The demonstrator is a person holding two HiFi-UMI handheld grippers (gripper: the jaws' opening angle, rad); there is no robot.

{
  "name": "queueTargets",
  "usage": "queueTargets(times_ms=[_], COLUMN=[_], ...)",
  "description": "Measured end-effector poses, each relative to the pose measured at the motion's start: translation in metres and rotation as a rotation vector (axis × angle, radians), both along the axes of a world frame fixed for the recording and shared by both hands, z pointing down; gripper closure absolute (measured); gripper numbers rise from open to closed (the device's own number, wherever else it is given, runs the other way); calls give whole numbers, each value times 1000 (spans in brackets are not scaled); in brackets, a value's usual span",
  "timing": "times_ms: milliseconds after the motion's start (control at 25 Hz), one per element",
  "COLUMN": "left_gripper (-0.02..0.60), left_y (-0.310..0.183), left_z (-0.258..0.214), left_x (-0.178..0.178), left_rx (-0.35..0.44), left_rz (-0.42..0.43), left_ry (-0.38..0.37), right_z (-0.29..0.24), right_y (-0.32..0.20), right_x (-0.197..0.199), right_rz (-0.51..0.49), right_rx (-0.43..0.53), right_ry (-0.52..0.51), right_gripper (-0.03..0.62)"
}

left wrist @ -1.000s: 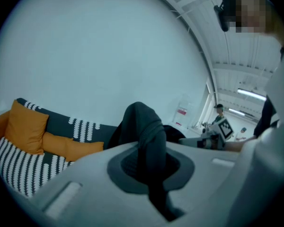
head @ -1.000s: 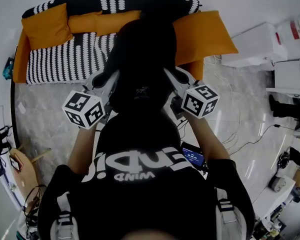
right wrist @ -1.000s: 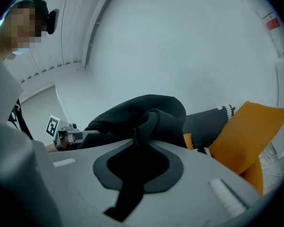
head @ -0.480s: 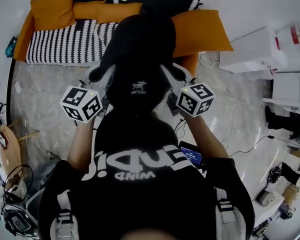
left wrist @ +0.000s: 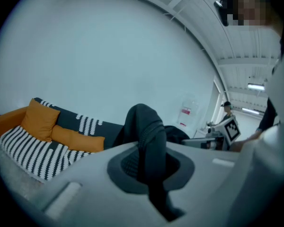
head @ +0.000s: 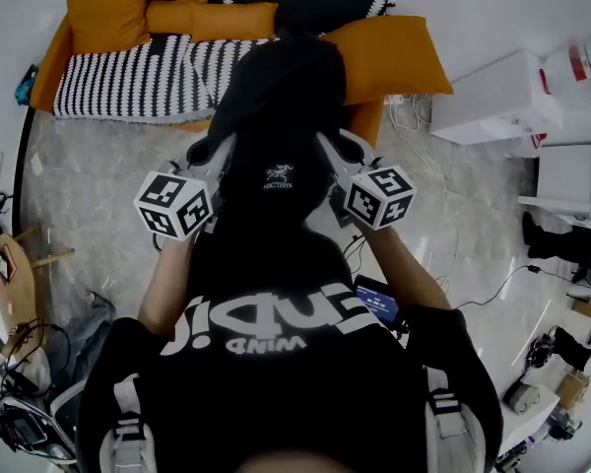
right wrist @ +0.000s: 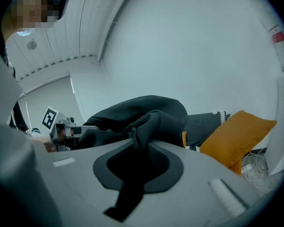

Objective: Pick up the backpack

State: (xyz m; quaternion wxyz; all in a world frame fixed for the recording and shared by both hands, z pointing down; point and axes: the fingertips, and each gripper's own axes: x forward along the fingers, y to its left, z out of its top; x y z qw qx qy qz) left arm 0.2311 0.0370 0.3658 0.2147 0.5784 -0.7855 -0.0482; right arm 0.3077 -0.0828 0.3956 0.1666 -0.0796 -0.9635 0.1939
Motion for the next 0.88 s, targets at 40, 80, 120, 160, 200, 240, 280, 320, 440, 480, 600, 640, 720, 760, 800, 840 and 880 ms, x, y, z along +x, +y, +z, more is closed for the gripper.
queueTargets(times_ms=[40,80,120,160,200,240,280,320,440,480,600,640,720,760,800,840,880], left_gripper=[572,572,572,572,574,572,573,573,574,572,572,574,574,572,574,574,574], left_y=[0,-1,-1,-1,-1,-2,-2,-4,-9,-10,-11,-11,-10,-10,-11,-13,-15], left_z=[2,3,4,4,4,4,4,4,3,3,2,2,2,2,2,3,3], left_x=[1,3,4,5,7,8,9,10,13,14,14,13,11,10,10,10,10], left_rx=[0,0,0,0,0,1,2,3,4,5,5,5,6,6,5,4,3], left_rz=[-1,-2,-3,-4,-5,-6,-7,-8,-9,-9,-12,-14,-17,-18,-19,-20,-22], left_ry=[2,4,6,7,7,8,8,9,11,11,12,12,12,11,11,10,10], right_z=[2,4,5,5,5,5,6,6,6,5,4,4,5,5,5,5,5], right_y=[0,0,0,0,-1,-1,-1,-2,-7,-8,-9,-8,-7,-8,-9,-11,-13], right_x=[1,2,3,3,4,5,6,7,10,10,9,8,5,5,4,4,4], right_rz=[0,0,-2,-4,-6,-9,-12,-14,-21,-24,-31,-32,-36,-38,-40,-41,-43], right_rx=[-1,-2,-3,-2,-1,1,1,2,8,12,15,15,13,12,11,10,9], right_ry=[2,3,4,4,4,5,5,5,7,8,7,7,6,6,5,5,5], right_gripper=[569,569,569,569,569,569,569,569,569,569,569,569,569,569,569,569,569])
